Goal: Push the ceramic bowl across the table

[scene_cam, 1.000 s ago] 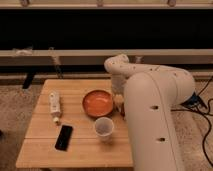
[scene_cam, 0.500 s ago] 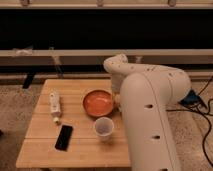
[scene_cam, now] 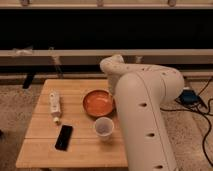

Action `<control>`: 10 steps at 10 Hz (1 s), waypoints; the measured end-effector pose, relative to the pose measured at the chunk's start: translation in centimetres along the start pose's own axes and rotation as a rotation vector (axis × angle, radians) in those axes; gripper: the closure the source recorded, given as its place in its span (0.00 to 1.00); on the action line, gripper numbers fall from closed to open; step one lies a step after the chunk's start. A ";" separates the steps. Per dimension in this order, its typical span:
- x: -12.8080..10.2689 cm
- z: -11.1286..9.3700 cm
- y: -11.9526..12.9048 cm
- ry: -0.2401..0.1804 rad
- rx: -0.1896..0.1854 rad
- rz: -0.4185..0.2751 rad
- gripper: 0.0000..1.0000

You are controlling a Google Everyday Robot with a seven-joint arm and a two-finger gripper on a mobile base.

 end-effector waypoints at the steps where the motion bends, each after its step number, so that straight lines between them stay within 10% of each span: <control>1: -0.1 0.2 -0.4 0.006 0.009 0.006 0.35; 10: -1.1 0.0 -4.8 0.025 0.081 0.084 0.35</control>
